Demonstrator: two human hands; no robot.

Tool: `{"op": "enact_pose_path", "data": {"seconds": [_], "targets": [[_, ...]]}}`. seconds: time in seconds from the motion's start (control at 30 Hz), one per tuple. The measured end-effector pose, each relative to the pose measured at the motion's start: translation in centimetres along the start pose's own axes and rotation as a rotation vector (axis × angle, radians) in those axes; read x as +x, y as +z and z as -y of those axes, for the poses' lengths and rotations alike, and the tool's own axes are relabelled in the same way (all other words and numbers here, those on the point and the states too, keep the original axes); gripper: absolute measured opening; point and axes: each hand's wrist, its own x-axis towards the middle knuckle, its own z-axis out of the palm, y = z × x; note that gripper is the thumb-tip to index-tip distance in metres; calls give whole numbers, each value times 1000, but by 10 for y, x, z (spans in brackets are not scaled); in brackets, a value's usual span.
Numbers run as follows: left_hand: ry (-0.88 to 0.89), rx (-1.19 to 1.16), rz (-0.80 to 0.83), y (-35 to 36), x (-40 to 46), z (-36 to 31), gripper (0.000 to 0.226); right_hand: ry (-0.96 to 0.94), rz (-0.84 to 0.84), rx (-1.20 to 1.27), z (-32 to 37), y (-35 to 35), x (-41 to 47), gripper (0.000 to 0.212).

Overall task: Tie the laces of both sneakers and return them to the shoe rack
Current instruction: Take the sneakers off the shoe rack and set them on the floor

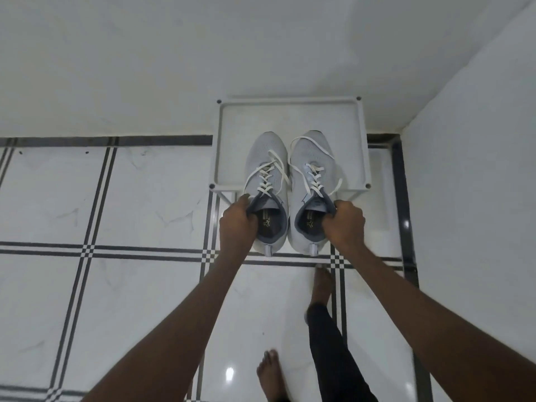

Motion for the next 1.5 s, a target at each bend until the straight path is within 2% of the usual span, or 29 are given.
{"op": "enact_pose_path", "data": {"seconds": [0.13,0.37,0.53,0.83,0.97,1.1,1.2,1.3,1.37,1.5], "targets": [[-15,-35,27,18,-54,43,40,57,-24,-2,-35,37,-56,14],[-77,-30,95,88,-111,131,46,131,58,13,-103,117,-107,10],[-97,12,110,174,-110,193,44,154,70,13,-166,207,-91,14],[-75,45,141,327,-59,291,40,142,51,-1,-260,355,-19,13],[-75,42,112,371,-34,322,49,125,22,9,-282,405,9,10],[-7,40,37,390,-20,334,46,126,-42,22,-289,423,28,10],[14,51,36,395,-7,335,37,53,-68,-3,-292,429,44,12],[54,175,51,392,1,333,28,52,-29,-53,-291,427,54,19],[124,282,19,388,8,331,36,60,-44,-83,-287,423,59,28],[161,336,58,379,22,323,49,-65,-276,-132,-267,415,60,37]]}}
